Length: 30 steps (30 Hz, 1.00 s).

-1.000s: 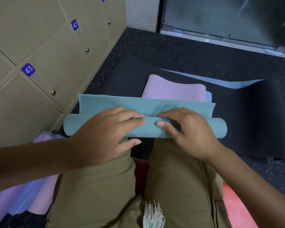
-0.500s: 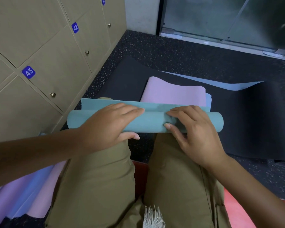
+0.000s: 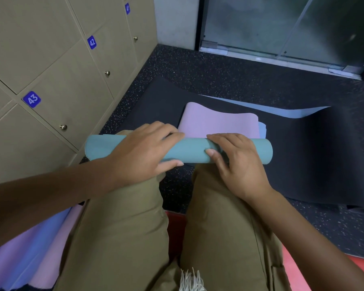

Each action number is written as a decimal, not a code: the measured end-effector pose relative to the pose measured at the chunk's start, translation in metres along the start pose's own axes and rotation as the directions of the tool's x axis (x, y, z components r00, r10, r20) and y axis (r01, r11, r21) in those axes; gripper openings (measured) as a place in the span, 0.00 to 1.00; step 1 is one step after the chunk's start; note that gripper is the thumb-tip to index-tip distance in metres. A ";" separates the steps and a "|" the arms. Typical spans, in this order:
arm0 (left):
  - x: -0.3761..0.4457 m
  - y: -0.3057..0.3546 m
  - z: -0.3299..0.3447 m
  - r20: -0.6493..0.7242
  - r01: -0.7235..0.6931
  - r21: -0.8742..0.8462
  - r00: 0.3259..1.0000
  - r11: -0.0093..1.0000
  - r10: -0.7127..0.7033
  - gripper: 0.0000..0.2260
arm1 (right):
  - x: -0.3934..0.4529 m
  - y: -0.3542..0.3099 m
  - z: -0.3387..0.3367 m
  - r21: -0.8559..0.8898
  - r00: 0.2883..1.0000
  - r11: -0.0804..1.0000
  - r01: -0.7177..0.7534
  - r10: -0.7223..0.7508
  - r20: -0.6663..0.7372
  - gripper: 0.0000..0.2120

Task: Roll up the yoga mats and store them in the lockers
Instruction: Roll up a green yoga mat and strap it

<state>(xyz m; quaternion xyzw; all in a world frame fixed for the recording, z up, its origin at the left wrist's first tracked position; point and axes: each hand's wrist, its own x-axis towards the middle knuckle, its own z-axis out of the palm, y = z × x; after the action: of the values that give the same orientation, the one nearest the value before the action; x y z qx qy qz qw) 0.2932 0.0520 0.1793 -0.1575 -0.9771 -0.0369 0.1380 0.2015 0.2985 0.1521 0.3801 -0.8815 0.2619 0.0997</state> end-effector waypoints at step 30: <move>0.068 -0.022 0.023 0.249 0.191 0.201 0.939 0.961 -0.239 0.26 | 0.025 0.050 -0.003 -0.176 0.957 0.950 -0.257 0.276 0.090 0.35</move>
<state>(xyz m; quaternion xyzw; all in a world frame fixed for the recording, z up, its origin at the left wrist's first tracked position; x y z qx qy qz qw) 0.2183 0.0541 0.1760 -0.0403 -0.9976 0.0556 0.0114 0.1479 0.3135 0.1446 0.2624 -0.9473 0.1783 0.0440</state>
